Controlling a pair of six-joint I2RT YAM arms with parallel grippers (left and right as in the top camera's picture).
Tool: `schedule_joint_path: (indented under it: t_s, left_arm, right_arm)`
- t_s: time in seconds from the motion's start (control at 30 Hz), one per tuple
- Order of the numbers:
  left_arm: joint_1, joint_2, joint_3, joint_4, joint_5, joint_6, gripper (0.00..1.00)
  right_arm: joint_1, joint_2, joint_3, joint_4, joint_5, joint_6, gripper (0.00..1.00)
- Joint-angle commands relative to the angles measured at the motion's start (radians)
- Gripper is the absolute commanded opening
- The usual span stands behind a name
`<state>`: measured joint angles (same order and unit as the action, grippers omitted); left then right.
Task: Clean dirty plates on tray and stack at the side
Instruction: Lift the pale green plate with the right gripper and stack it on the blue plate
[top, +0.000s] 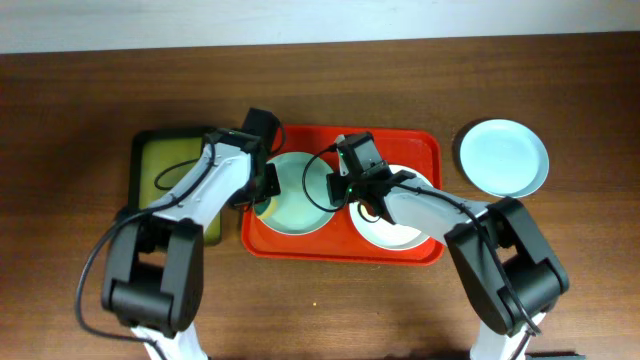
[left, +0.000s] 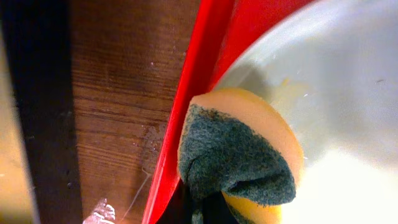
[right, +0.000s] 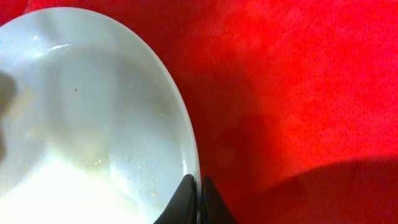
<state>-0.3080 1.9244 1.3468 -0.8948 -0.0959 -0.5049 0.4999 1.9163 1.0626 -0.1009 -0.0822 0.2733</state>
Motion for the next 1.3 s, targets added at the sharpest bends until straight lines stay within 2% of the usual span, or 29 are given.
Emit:
schedule_joint_path:
  t_s: [0.0, 0.07, 0.27, 0.37, 0.4, 0.47, 0.63, 0.73, 0.83, 0.9, 0.97, 1.03, 1.07, 1.13, 1.23, 1.27]
  left_arm:
    - [0.024, -0.131, 0.035, -0.004, 0.075, 0.009, 0.0]
    - [0.053, -0.193, 0.035, -0.005, 0.129, 0.009, 0.0]
    - [0.195, -0.317, 0.035, -0.074, 0.135, 0.009, 0.0]
    - [0.265, -0.32, 0.033, -0.103, 0.095, 0.009, 0.0]
    - [0.283, -0.32, 0.032, -0.107, 0.09, 0.009, 0.0]
    - [0.317, -0.32, 0.03, -0.11, 0.089, 0.009, 0.0]
    - [0.338, -0.32, 0.024, -0.118, 0.04, 0.009, 0.0]
    - [0.338, -0.32, 0.024, -0.12, 0.039, 0.009, 0.0]
    - [0.338, -0.32, 0.024, -0.12, 0.04, 0.009, 0.0]
    - [0.337, -0.32, 0.024, -0.121, 0.045, 0.009, 0.0]
    - [0.337, -0.32, 0.024, -0.12, 0.052, 0.008, 0.0]
    - [0.337, -0.32, 0.024, -0.12, 0.051, 0.008, 0.0]
    - [0.337, -0.32, 0.024, -0.12, 0.051, 0.008, 0.0]
    - [0.337, -0.32, 0.024, -0.121, 0.051, 0.008, 0.0]
    - [0.337, -0.32, 0.024, -0.12, 0.051, 0.009, 0.0]
    - [0.337, -0.32, 0.024, -0.119, 0.051, 0.009, 0.0]
  right_arm:
    - [0.006, -0.121, -0.002, -0.011, 0.077, -0.172, 0.04]
    - [0.032, -0.177, -0.001, -0.018, 0.129, -0.259, 0.04]
    - [0.178, -0.323, -0.001, -0.04, 0.595, -0.489, 0.04]
    - [0.272, -0.34, -0.001, 0.026, 0.96, -0.743, 0.04]
    - [0.306, -0.339, -0.001, 0.091, 1.099, -0.888, 0.04]
    - [0.353, -0.339, -0.001, 0.217, 1.225, -1.125, 0.04]
    - [0.422, -0.339, -0.001, 0.46, 1.304, -1.59, 0.04]
    - [0.456, -0.339, -0.001, 0.551, 1.324, -1.743, 0.04]
    - [0.477, -0.339, -0.001, 0.554, 1.325, -1.796, 0.04]
    - [0.481, -0.339, -0.001, 0.554, 1.326, -1.791, 0.04]
    - [0.481, -0.339, -0.002, 0.553, 1.321, -1.68, 0.04]
    - [0.472, -0.338, -0.008, 0.507, 1.313, -1.439, 0.04]
    - [0.446, -0.337, -0.016, 0.405, 1.269, -1.267, 0.04]
    - [0.362, -0.321, -0.021, 0.091, 1.097, -0.945, 0.04]
    - [0.268, -0.322, -0.018, -0.034, 1.147, -0.493, 0.04]
    - [0.227, -0.339, -0.013, -0.072, 1.108, -0.364, 0.04]
